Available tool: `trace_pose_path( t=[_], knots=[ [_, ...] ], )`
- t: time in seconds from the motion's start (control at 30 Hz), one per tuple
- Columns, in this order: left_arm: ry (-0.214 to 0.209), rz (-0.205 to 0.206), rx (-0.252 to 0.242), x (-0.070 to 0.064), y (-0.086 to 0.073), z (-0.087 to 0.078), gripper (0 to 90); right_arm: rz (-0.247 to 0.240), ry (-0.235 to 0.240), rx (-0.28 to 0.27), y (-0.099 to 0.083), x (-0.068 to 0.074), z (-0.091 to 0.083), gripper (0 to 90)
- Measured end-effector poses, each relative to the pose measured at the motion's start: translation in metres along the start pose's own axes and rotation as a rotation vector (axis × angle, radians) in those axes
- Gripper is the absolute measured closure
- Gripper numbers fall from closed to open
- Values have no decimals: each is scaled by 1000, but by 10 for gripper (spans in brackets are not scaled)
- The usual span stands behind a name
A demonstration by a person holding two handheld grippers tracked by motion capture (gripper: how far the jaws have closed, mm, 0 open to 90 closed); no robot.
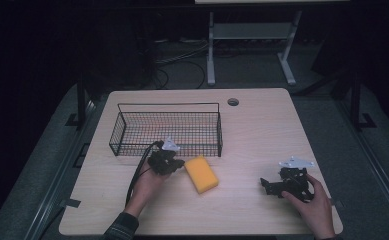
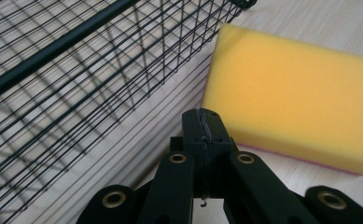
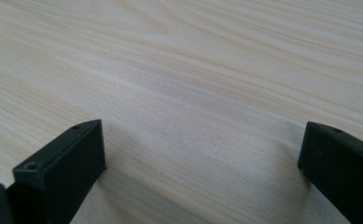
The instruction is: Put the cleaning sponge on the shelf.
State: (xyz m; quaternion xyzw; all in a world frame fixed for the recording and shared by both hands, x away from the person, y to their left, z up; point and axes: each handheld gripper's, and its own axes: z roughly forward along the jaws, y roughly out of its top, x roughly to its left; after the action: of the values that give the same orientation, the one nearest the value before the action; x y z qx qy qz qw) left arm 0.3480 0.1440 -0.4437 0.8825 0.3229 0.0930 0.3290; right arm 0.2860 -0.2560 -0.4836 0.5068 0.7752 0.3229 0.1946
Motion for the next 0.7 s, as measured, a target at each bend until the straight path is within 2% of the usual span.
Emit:
trace_pose_path(
  t=[0.53,0.7],
  knots=[
    [-31,46,3,-15,15,14,897,0,0,0,0,0,0,0],
    [-39,50,-18,-21,18,-1,897,0,0,0,0,0,0,0]
  ],
)
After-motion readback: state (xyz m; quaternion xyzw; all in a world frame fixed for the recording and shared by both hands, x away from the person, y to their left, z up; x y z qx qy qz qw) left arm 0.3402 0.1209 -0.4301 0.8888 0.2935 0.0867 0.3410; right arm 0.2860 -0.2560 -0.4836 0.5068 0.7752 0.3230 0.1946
